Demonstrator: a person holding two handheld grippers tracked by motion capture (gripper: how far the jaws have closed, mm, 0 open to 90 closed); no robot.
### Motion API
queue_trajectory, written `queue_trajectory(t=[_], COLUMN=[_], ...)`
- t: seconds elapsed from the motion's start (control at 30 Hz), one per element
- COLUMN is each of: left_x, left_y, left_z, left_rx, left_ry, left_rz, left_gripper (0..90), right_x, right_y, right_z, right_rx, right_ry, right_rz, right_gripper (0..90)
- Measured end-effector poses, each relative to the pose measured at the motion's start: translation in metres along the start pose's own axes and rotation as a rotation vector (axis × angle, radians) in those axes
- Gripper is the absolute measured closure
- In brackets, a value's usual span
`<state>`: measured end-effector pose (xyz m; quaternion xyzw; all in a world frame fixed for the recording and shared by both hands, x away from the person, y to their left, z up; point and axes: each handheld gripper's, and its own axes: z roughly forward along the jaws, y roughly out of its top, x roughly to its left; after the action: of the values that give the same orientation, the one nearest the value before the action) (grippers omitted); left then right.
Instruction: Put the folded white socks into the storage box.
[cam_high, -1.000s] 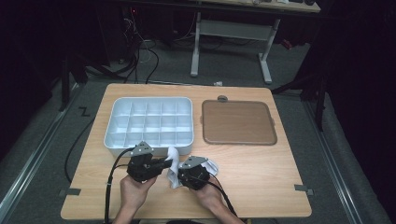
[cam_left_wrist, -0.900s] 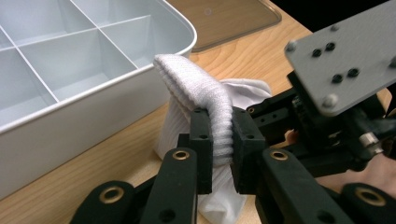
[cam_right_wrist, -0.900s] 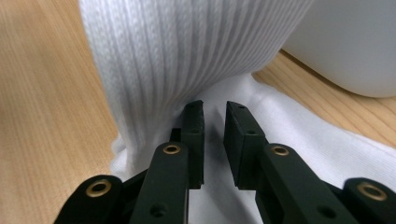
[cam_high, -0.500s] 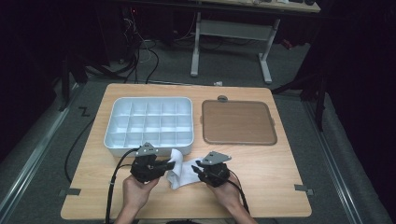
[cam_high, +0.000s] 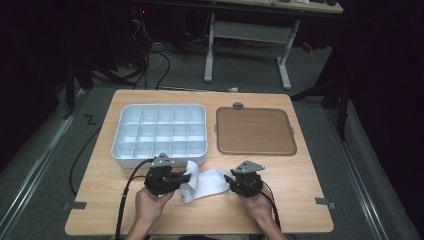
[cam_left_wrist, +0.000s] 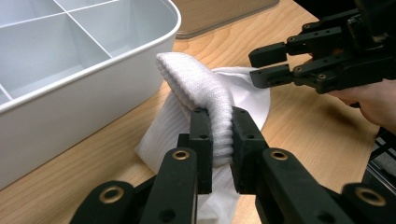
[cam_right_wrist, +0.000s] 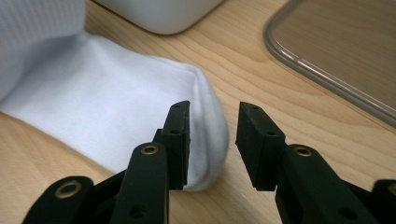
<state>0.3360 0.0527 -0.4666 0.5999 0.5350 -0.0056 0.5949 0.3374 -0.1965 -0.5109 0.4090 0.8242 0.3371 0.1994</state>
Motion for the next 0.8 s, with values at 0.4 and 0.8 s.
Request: queue_trajectory(t=[0.4,0.8], left_x=[0.0,-0.002], left_y=[-0.002,-0.007], left_z=[0.002,0.007], left_rx=[0.008,0.026], left_ry=[-0.001,0.004], left_rz=[0.02,0.021], left_gripper=[81.7,81.7], right_x=[0.003,0.028], right_y=[-0.008,-0.007], right_z=[0.007,0.006], right_rx=[0.036,0.036], right_ry=[0.028,0.074], right_rz=[-0.005,-0.006], right_gripper=[79.5,80.9])
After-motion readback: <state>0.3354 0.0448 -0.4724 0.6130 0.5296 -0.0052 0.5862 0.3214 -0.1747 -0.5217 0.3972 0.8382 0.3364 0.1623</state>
